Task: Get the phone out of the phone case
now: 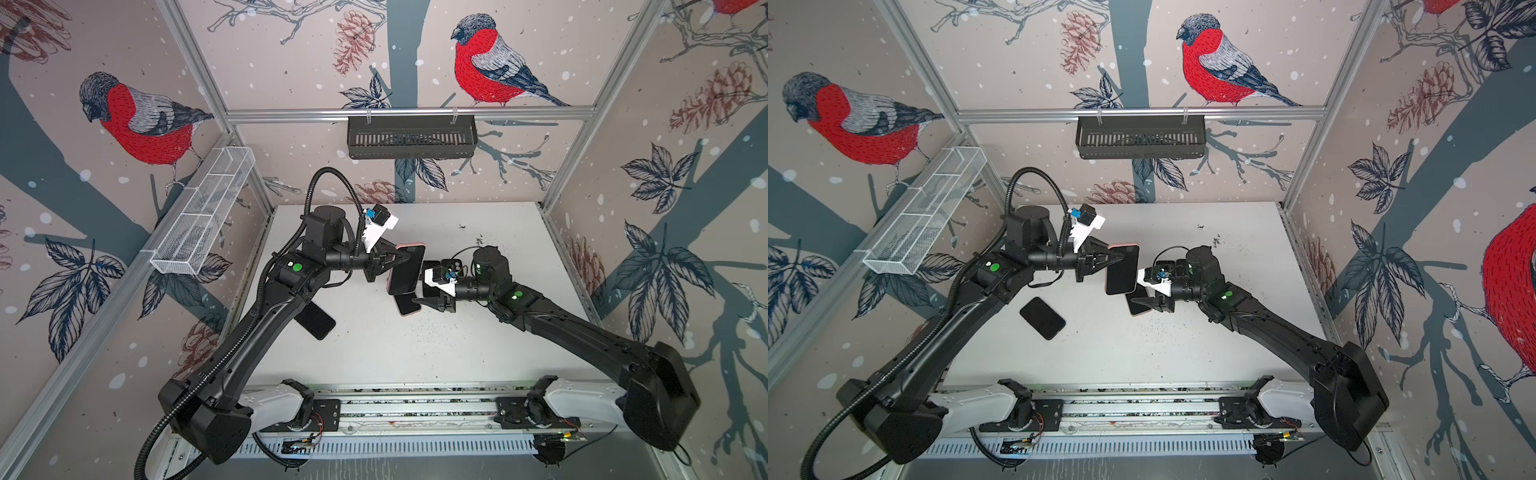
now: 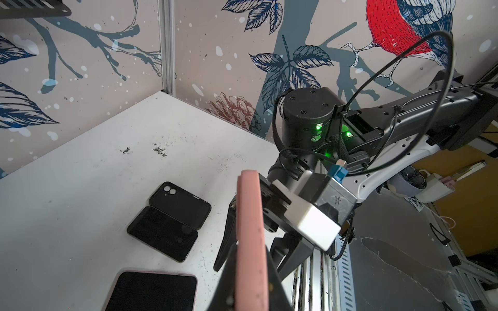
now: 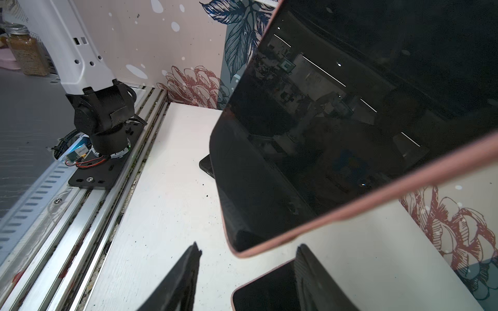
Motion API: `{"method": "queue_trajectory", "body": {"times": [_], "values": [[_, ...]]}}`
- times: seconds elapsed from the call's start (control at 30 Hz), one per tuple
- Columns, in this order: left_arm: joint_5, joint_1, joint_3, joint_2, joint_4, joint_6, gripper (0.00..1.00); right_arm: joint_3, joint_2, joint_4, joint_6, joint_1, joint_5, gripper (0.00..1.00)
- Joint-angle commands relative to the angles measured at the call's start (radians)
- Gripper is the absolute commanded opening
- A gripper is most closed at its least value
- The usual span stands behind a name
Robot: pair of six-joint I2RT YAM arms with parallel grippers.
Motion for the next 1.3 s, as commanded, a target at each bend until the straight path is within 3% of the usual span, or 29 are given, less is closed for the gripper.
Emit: {"method": "queue_trajectory", "body": {"times": [0.0,0.4,0.7,0.9,1.27], "values": [[0.034,-0.003,-0.003,-0.006,0.077,-0.014,0.00,0.011,0.004,0.003,-0.006,0.003,-0.022,0.55],[0.033,-0.004,-0.023,-0.013,0.094,-0.027,0.00,0.018,0.004,0.010,0.003,0.007,-0.042,0.46],[0.037,-0.009,-0.039,-0.016,0.114,-0.036,0.00,0.029,0.038,0.012,0.013,0.008,-0.059,0.31],[0.031,-0.012,-0.052,-0.015,0.134,-0.054,0.00,0.029,0.045,0.007,-0.003,0.013,-0.072,0.14],[0.052,-0.016,-0.079,-0.011,0.189,-0.096,0.00,0.020,0.035,0.040,-0.021,0.018,-0.091,0.08]]}}
